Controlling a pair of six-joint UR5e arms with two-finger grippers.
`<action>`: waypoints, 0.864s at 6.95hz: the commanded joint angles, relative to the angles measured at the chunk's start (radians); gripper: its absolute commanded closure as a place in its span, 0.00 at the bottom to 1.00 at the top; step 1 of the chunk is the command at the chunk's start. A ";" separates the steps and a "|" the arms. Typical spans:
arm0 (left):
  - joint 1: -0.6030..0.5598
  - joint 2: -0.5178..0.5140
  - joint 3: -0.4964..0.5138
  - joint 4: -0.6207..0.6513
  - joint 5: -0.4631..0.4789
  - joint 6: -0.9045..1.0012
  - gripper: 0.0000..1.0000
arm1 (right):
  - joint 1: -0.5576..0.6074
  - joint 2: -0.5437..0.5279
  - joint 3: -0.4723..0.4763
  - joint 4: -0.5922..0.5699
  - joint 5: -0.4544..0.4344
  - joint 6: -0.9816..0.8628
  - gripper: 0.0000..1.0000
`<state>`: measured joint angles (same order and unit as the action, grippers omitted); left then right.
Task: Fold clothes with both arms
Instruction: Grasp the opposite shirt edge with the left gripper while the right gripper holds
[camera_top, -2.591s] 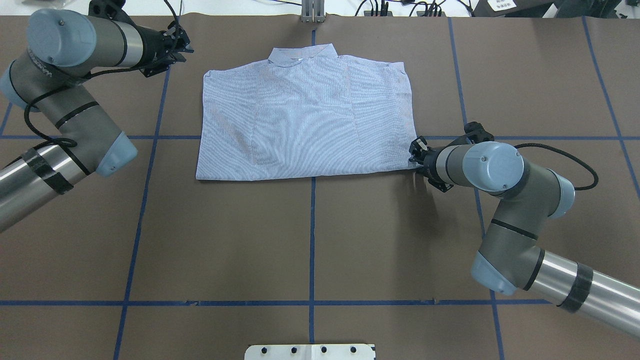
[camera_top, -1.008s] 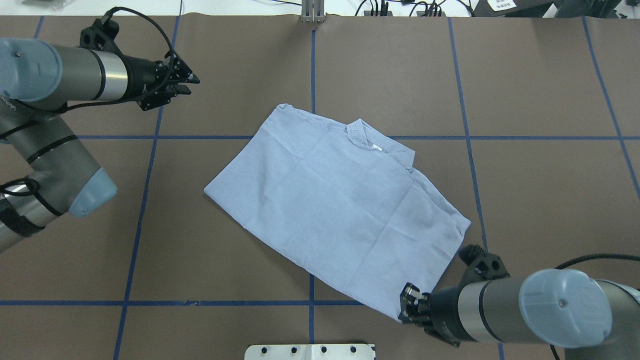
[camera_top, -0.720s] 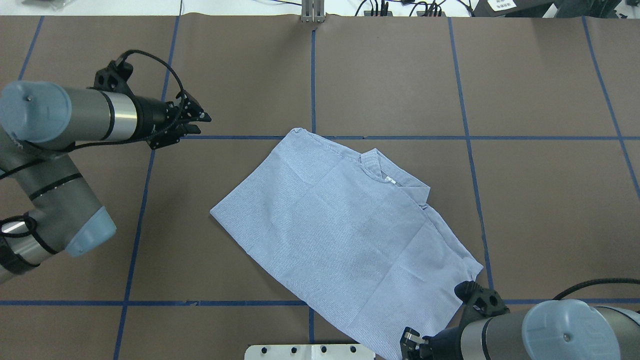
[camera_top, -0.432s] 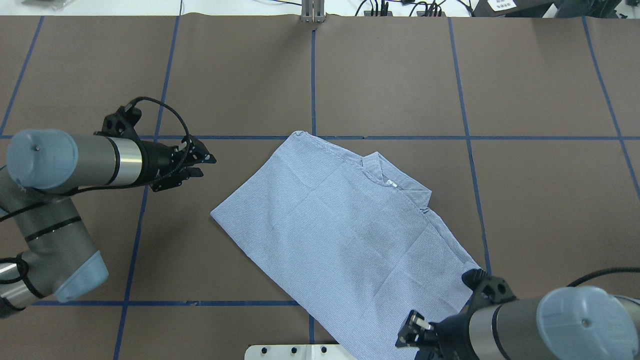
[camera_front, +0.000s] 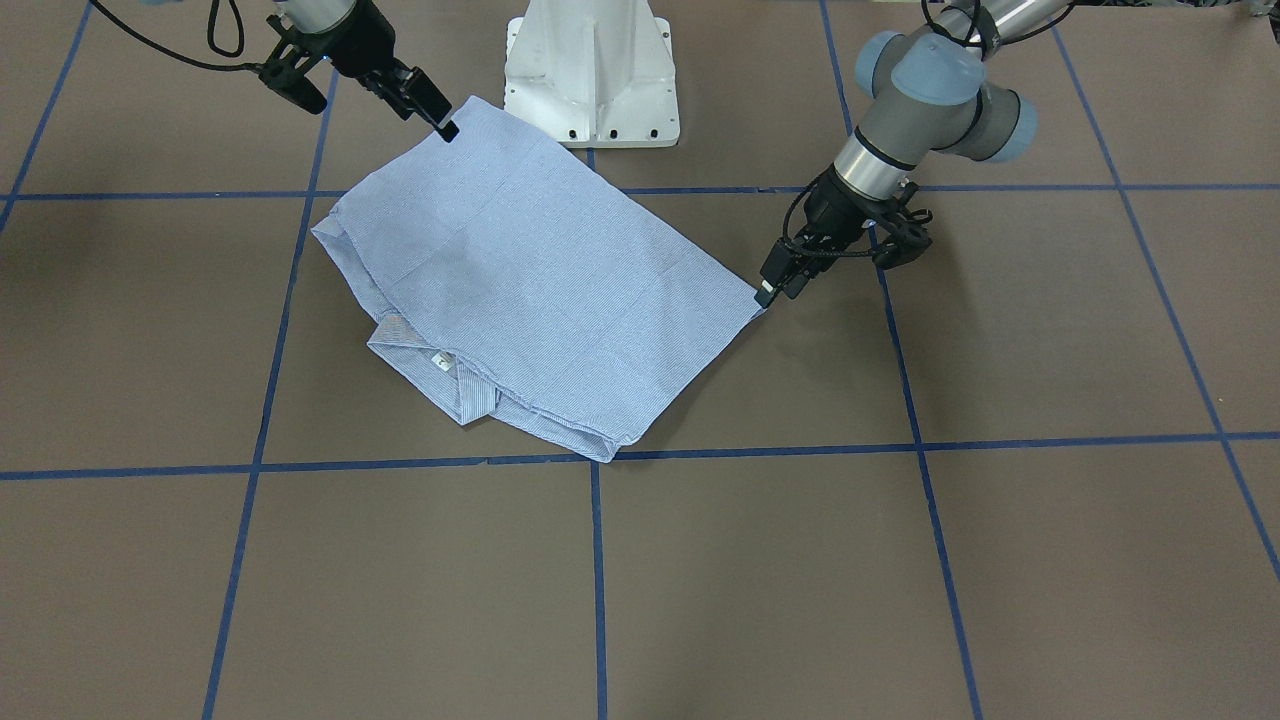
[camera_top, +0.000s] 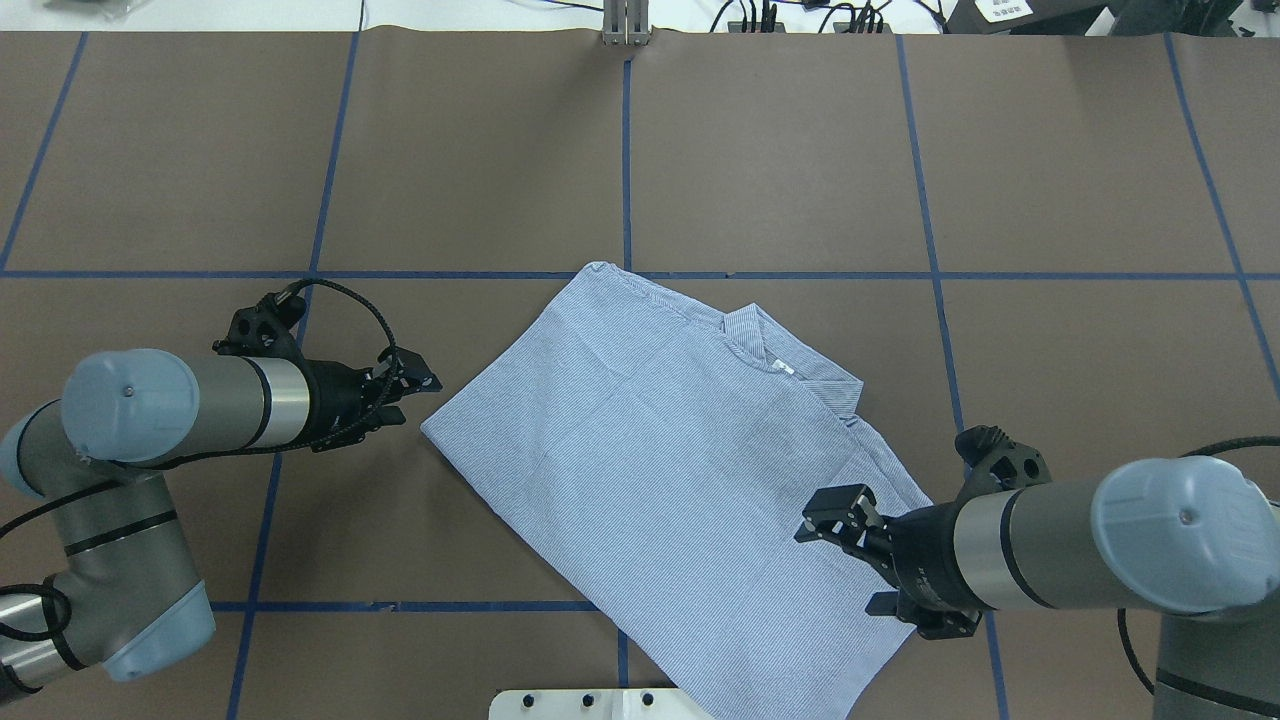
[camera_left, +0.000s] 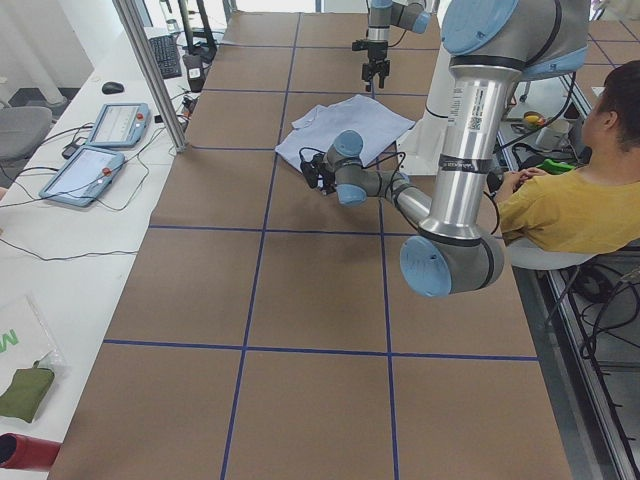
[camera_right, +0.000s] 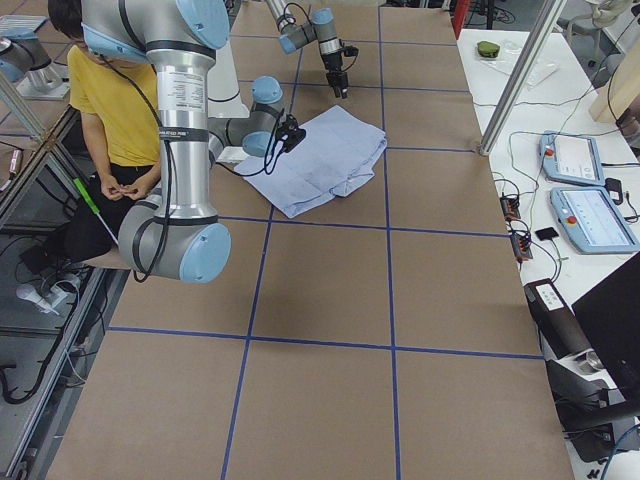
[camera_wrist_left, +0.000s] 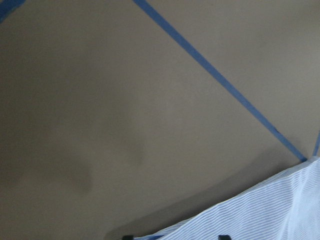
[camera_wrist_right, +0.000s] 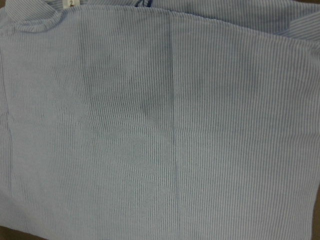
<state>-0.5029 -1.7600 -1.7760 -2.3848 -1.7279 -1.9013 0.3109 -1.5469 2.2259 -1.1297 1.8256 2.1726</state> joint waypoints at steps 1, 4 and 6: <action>0.030 -0.010 0.007 0.024 0.011 -0.001 0.35 | 0.017 0.036 -0.046 0.001 0.000 -0.002 0.00; 0.052 -0.027 0.030 0.024 0.031 -0.001 0.35 | 0.025 0.036 -0.051 0.001 -0.003 -0.002 0.00; 0.052 -0.049 0.064 0.024 0.033 -0.001 0.37 | 0.025 0.036 -0.055 0.001 -0.006 -0.002 0.00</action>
<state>-0.4519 -1.8002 -1.7269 -2.3602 -1.6967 -1.9021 0.3353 -1.5111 2.1719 -1.1290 1.8205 2.1706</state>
